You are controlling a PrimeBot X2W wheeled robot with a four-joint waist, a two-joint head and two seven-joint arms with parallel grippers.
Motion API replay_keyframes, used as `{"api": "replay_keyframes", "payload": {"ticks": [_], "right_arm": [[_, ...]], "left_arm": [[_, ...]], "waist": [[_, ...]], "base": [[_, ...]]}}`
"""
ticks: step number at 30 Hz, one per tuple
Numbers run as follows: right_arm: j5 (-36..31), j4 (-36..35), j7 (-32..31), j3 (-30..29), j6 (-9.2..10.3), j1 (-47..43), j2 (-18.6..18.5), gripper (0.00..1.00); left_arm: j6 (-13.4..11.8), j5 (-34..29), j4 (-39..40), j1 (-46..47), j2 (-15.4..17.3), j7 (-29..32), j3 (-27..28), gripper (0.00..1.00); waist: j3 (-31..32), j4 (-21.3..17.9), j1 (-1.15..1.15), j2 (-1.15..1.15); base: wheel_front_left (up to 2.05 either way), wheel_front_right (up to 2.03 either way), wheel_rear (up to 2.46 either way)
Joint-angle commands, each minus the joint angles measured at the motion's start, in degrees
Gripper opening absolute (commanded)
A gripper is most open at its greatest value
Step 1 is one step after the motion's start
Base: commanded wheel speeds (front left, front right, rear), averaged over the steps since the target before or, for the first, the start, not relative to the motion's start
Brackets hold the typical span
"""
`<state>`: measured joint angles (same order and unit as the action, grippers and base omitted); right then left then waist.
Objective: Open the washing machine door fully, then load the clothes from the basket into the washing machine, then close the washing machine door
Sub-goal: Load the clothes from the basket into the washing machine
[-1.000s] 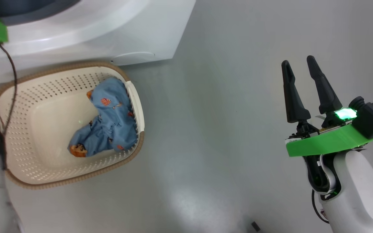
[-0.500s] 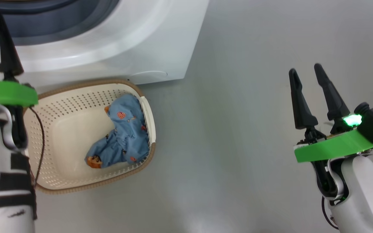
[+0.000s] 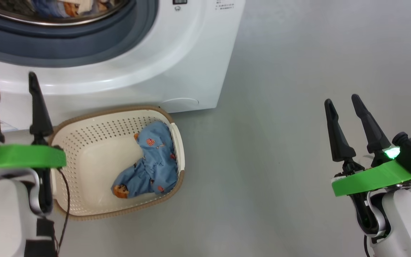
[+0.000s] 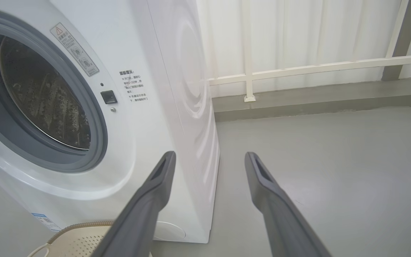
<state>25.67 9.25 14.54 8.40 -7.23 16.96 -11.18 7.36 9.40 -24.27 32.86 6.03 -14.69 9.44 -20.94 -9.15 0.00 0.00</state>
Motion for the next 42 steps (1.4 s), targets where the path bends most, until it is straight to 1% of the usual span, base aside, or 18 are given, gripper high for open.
{"api": "replay_keyframes", "payload": {"ticks": [1, 8, 22, 33, 42], "right_arm": [[0.4, -1.2, 0.5, 0.4, -0.25, -1.2, -1.0, 1.00], [0.6, -0.9, 0.5, 0.3, -0.25, -3.3, -1.8, 1.00], [0.7, -1.4, 0.5, -0.9, -0.25, -7.0, -3.0, 1.00], [0.7, -1.4, 0.5, -1.5, -0.25, -8.5, -3.4, 1.00], [0.7, -1.7, 0.5, -1.8, -0.25, -9.0, -3.5, 1.00]], "left_arm": [[0.1, -0.8, 2.2, -1.5, 1.7, -0.3, 1.2, 1.00], [0.1, -0.9, 5.4, -8.1, 1.1, -0.3, 0.5, 1.00], [0.1, -0.1, 11.8, -18.0, -0.4, -0.3, 2.3, 1.00], [0.1, -0.3, 16.1, -23.3, -1.7, -0.3, 3.0, 1.00], [0.1, -0.2, 17.2, -24.7, -2.2, -0.3, 3.5, 1.00]], "waist": [[1.3, 0.7, 0.00, 0.00], [4.2, 1.4, 0.00, 0.00], [7.4, 2.9, 0.00, 0.00], [8.8, 3.4, 0.00, 0.00], [9.0, 3.7, 0.00, 0.00]], "base": [[0.00, 0.00, 0.00], [0.00, 0.00, 0.00], [0.00, 0.00, 0.00], [0.00, 0.00, 0.00], [0.00, 0.00, 0.00]]}}
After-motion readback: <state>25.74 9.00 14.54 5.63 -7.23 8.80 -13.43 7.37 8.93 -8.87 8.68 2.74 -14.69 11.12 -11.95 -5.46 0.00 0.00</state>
